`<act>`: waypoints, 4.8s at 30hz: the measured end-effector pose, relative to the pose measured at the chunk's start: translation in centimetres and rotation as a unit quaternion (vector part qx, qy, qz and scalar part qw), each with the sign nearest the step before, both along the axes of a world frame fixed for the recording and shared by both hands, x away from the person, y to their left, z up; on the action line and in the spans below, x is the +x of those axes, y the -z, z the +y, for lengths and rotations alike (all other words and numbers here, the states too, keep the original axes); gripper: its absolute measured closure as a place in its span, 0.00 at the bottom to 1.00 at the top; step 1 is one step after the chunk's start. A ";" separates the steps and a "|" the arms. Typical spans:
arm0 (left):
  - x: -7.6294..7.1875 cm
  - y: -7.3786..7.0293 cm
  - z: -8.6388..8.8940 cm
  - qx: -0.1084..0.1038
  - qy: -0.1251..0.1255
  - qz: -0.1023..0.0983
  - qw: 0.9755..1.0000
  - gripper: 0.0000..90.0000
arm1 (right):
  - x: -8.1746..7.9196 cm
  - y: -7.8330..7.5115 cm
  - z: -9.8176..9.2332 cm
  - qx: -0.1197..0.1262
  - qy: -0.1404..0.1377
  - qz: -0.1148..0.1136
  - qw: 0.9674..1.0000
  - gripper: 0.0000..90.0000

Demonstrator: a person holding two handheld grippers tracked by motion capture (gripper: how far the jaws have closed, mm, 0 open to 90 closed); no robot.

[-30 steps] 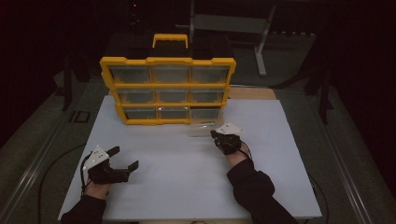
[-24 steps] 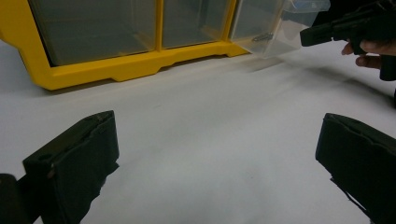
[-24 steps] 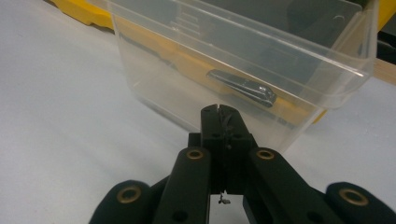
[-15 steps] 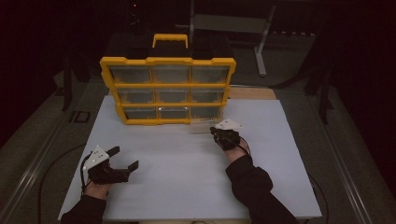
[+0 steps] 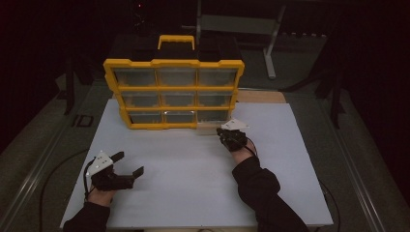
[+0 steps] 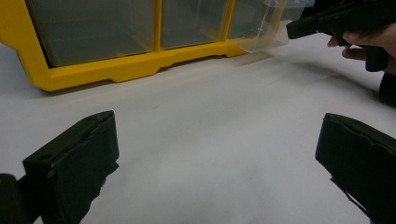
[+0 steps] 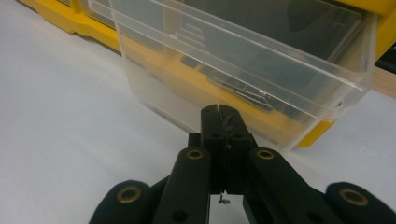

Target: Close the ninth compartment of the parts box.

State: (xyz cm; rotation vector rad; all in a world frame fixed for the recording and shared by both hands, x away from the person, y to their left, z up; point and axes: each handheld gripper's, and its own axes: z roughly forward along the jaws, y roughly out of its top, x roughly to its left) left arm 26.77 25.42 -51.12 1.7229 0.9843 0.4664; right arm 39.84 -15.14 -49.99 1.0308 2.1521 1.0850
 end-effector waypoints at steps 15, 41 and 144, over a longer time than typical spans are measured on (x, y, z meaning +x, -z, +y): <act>0.0 0.0 -0.1 0.001 0.002 -0.001 1.000 0.00 | 1.3 0.2 0.1 0.001 0.006 0.002 1.000 1.00; -0.1 -0.1 -0.1 0.000 0.002 -0.003 1.000 0.00 | 3.3 0.2 0.4 -0.003 0.017 0.004 1.000 1.00; 0.0 -0.1 0.1 -0.004 0.002 -0.001 1.000 0.00 | 2.8 -1.5 -0.1 0.056 -0.047 0.031 0.997 0.12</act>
